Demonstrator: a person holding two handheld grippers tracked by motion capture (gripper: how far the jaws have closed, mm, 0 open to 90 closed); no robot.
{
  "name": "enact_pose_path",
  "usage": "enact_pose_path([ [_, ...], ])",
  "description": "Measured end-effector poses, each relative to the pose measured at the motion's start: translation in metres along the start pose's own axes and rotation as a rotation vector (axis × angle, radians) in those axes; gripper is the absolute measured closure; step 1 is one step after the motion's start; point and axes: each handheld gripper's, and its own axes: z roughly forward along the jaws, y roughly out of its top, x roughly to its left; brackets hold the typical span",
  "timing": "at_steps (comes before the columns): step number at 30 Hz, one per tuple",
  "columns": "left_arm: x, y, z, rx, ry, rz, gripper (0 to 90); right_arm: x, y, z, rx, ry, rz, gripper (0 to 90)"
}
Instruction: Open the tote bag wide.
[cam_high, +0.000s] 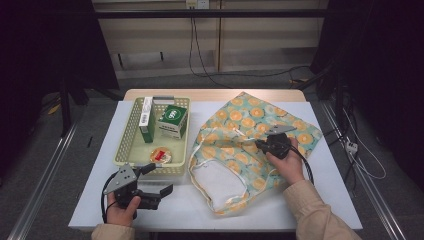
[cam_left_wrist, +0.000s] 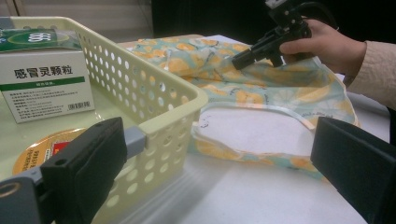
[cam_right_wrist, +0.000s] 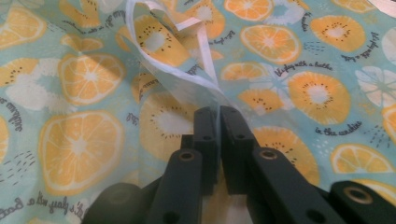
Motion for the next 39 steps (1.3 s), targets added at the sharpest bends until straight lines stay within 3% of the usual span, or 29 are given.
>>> enact_pose_path([
  [2, 0.000, 0.000, 0.000, -0.001, 0.000, -0.001, 3.4, 0.003, 0.000, 0.002, 0.001, 0.023, 0.029, 78.3],
  [5, 0.000, 0.000, 0.000, 0.000, -0.001, -0.001, 3.4, 0.008, -0.002, 0.007, 0.016, 0.046, 0.021, 73.3],
  [8, -0.001, 0.000, 0.000, 0.000, 0.000, -0.003, 3.4, 0.012, -0.002, 0.011, 0.012, 0.084, 0.041, 64.7],
  [11, 0.000, 0.000, 0.000, 0.001, 0.000, -0.002, 3.4, 0.017, -0.002, 0.013, 0.013, 0.119, 0.047, 48.5],
  [13, 0.000, 0.000, 0.000, -0.002, -0.001, -0.004, 3.4, 0.022, -0.001, 0.015, 0.021, 0.124, 0.007, 40.0],
  [15, 0.000, 0.000, 0.000, -0.003, -0.005, -0.005, 3.4, 0.027, -0.001, 0.016, 0.030, 0.105, -0.035, 37.5],
  [17, 0.000, 0.000, 0.000, -0.003, -0.008, -0.006, 3.4, 0.030, 0.000, 0.017, 0.031, 0.107, -0.048, 36.4],
  [21, 0.000, 0.000, -0.001, -0.003, -0.007, -0.002, 3.5, 0.028, 0.000, 0.018, 0.028, 0.082, -0.038, 40.7],
  [23, -0.001, 0.000, -0.001, -0.006, -0.008, -0.002, 3.6, 0.023, 0.000, 0.018, 0.019, 0.065, -0.036, 56.7],
  [25, -0.001, 0.001, -0.001, -0.011, -0.007, -0.002, 3.6, 0.019, 0.000, 0.018, 0.016, 0.053, -0.024, 60.9],
  [31, 0.000, 0.000, -0.001, -0.008, -0.007, -0.004, 3.6, 0.020, 0.001, 0.019, 0.017, 0.056, -0.055, 74.5],
  [33, -0.001, 0.001, -0.001, -0.010, -0.008, -0.002, 3.6, 0.019, 0.002, 0.019, 0.018, 0.038, -0.055, 85.7],
  [36, -0.001, 0.001, -0.002, -0.011, -0.005, 0.002, 3.6, 0.017, 0.002, 0.020, 0.021, 0.030, -0.038, 88.8],
  [39, 0.000, 0.000, -0.001, -0.007, -0.006, -0.002, 3.6, 0.018, 0.005, 0.020, 0.036, 0.019, -0.059, 89.4],
])
